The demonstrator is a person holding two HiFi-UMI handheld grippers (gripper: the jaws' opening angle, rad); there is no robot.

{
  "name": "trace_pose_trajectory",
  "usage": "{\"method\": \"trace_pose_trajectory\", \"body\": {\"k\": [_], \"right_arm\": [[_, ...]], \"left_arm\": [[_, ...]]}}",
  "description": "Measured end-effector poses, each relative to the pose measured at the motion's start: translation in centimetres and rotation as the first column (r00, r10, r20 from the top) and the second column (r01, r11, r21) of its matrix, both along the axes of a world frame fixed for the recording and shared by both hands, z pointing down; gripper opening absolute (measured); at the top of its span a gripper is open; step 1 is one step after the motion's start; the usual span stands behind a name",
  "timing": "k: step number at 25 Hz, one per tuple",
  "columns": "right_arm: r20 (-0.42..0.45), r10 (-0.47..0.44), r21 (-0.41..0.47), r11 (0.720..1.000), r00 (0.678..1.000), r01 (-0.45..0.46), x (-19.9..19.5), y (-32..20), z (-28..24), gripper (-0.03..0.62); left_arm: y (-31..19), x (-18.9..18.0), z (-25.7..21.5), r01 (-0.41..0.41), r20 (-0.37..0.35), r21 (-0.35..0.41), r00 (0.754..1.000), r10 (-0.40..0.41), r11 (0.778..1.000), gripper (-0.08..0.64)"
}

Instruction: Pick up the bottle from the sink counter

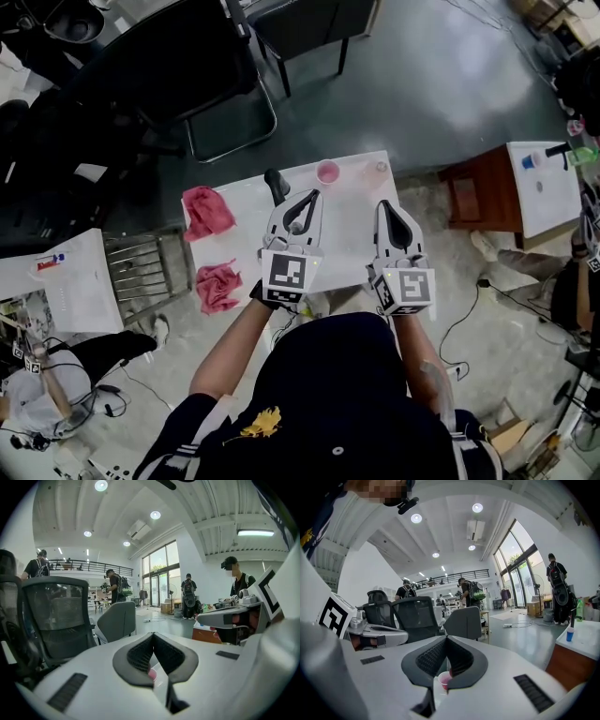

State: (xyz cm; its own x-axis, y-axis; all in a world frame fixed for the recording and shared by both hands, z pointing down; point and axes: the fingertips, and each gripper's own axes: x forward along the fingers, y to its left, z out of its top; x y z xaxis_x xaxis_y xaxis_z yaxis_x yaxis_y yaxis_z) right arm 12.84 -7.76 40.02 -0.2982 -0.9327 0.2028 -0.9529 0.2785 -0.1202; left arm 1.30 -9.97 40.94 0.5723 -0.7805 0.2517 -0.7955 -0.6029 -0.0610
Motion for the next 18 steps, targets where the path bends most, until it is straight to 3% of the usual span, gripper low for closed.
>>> {"method": "trace_pose_trajectory", "body": {"k": [18], "right_arm": [[-0.011,-0.001,-0.07,0.998,1.0,0.0,2.6,-3.1,4.2,0.026]], "left_arm": [[-2.7,2.8,4.4,0.008,0.004,-0.083,1.0,-0.007,0.997,0.018]]}}
